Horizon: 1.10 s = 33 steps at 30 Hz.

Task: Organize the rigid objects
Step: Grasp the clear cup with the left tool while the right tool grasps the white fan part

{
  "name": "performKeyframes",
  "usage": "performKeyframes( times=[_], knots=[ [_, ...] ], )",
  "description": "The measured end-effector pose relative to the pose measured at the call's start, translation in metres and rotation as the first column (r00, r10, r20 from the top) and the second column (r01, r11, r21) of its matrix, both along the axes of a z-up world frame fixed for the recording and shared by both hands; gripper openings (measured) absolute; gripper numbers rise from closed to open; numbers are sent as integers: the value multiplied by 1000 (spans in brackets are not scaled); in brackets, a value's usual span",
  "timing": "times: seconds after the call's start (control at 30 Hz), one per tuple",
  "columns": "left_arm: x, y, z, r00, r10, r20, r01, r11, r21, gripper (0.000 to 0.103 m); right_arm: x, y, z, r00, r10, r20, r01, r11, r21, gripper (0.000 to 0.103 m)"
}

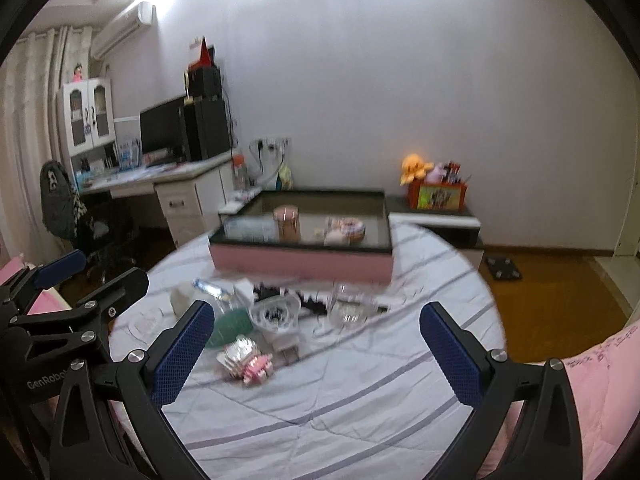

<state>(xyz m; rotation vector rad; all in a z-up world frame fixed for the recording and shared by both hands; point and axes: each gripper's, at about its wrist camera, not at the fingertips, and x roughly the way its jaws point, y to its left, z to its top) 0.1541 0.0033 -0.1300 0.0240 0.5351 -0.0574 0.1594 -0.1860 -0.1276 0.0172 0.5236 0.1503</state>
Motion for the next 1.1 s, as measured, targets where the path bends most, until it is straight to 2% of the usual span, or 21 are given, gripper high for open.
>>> performKeyframes(
  times=[0.2, 0.3, 0.4, 0.5, 0.57, 0.63, 0.73, 0.8, 0.87, 1.1],
  knots=[
    [29, 15, -35, 993, 25, -115, -25, 1000, -2, 99, 35, 11, -35, 993, 13, -115, -15, 1000, -13, 103],
    [40, 23, -46, 989, 38, -144, -39, 999, 1, 99, 52, 17, -47, 986, 29, -165, -32, 999, -12, 103],
    [47, 33, -55, 985, 13, -173, -21, 999, -44, 99, 71, 25, -60, 974, 47, -220, -51, 999, -14, 103],
    [53, 37, -61, 981, -3, -194, -8, 999, -54, 99, 90, 34, -72, 957, 94, -273, -94, 995, 13, 103],
    [56, 37, -64, 979, -8, -202, -2, 999, -48, 99, 98, 40, -77, 948, 115, -296, -115, 993, 17, 96],
    [59, 35, -67, 977, -23, -210, 11, 998, -57, 99, 103, 44, -81, 938, 137, -317, -133, 991, 33, 76],
    [63, 28, -71, 974, -47, -222, 34, 997, -63, 99, 109, 46, -86, 927, 159, -341, -151, 987, 49, 57],
    [65, 22, -73, 972, -67, -226, 52, 996, -70, 101, 113, 43, -91, 914, 187, -360, -166, 982, 87, 52],
    [67, 16, -73, 971, -82, -227, 63, 994, -87, 101, 112, 39, -91, 914, 198, -355, -171, 980, 105, 52],
    [75, -11, -74, 961, -126, -245, 106, 990, -94, 101, 91, 11, -81, 941, 111, -321, -111, 994, 19, 52]
  ],
)
